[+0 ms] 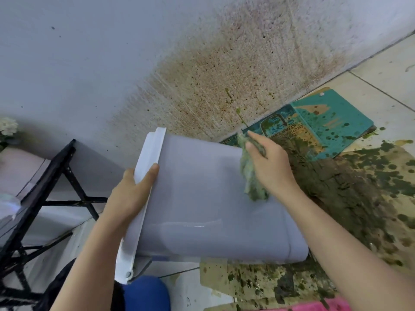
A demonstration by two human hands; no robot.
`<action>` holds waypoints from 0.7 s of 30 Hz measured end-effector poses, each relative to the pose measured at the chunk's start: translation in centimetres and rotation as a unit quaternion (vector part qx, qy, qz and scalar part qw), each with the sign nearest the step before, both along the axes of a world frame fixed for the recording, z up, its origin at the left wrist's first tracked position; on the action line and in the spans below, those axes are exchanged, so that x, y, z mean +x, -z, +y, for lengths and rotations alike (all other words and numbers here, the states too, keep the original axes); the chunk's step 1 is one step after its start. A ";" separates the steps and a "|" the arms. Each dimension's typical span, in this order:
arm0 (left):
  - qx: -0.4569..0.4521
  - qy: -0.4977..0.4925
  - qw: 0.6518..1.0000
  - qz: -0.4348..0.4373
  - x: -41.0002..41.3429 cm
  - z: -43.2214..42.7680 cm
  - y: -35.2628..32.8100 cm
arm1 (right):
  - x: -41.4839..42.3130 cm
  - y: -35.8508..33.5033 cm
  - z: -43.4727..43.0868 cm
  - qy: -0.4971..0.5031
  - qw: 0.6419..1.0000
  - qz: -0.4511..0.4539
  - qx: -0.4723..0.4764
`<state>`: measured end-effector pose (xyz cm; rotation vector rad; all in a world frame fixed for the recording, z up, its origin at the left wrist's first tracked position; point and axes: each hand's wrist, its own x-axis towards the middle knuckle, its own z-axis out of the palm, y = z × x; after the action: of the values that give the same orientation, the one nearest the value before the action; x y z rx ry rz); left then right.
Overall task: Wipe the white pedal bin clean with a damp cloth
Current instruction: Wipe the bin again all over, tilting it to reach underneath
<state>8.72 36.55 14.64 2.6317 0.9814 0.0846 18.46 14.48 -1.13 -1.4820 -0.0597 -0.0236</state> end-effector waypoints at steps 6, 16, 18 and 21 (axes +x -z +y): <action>-0.153 0.100 0.983 -0.017 -1.1 -0.2 -1.3 | -8.7 -4.6 6.9 -0.164 0.967 -0.193 0.014; -0.228 0.145 0.961 -0.061 -0.6 -2.6 -1.5 | 4.8 -5.5 9.2 0.005 0.995 -0.077 -0.057; -0.234 0.131 0.961 -0.068 -0.5 -2.8 -1.6 | 5.8 -2.9 7.9 0.008 0.997 -0.033 -0.067; -0.224 0.116 0.965 -0.067 -0.4 -3.2 -1.7 | 4.4 1.8 5.2 0.013 0.996 0.003 -0.093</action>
<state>8.33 33.35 16.31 2.2653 0.5613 -0.0153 22.85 19.69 -2.96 -1.6693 -0.0377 -0.0348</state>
